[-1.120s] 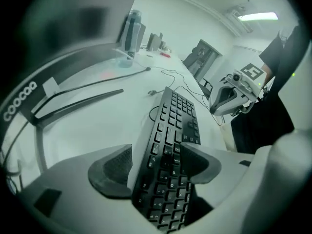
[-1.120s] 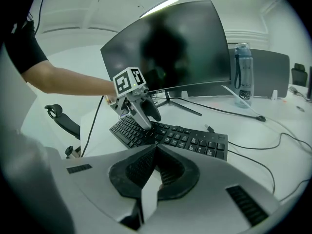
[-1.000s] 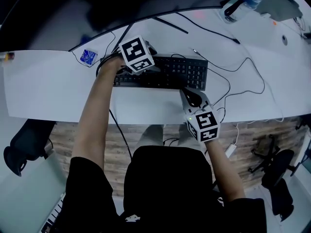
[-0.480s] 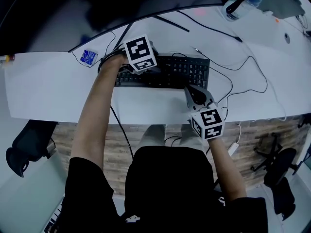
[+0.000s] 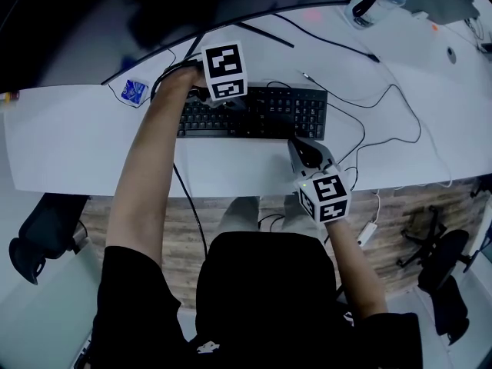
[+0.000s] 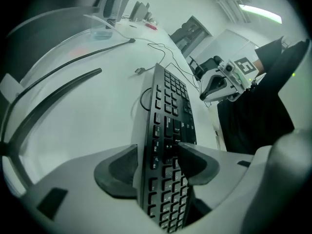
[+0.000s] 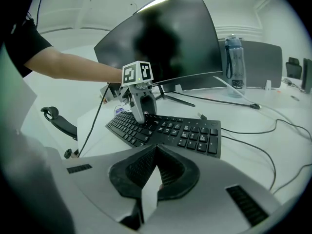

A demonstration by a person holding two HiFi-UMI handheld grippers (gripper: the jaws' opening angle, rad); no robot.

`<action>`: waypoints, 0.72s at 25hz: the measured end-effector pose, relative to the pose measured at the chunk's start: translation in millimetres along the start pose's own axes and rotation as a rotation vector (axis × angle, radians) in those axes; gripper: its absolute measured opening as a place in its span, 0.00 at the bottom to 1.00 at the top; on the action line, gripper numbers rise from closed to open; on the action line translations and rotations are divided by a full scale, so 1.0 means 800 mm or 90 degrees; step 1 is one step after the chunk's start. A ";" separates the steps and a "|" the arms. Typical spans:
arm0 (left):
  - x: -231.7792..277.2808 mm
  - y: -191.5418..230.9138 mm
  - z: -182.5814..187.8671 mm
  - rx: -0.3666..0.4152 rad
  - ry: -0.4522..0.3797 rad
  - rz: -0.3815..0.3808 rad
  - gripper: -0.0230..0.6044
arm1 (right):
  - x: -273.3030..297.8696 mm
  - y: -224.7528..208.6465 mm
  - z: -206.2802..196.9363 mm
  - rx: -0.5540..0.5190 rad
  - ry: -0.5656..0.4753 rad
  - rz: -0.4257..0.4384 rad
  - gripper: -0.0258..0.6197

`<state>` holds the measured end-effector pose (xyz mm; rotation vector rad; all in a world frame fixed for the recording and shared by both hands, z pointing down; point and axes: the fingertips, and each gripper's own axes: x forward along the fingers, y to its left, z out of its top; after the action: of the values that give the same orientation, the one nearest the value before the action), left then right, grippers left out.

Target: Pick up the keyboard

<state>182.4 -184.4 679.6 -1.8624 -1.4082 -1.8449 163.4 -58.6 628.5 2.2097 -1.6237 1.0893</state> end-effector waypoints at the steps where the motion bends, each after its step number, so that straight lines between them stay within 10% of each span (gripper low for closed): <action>1: 0.001 0.000 0.000 0.006 0.004 0.004 0.46 | 0.000 0.000 -0.001 0.001 0.000 0.000 0.05; 18: -0.014 -0.010 0.004 0.026 -0.001 0.059 0.35 | -0.004 -0.004 0.011 -0.022 -0.003 0.001 0.05</action>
<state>181.1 -183.3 665.9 -1.8760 -1.3255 -1.7582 169.5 -60.1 621.1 2.1907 -1.6345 1.0499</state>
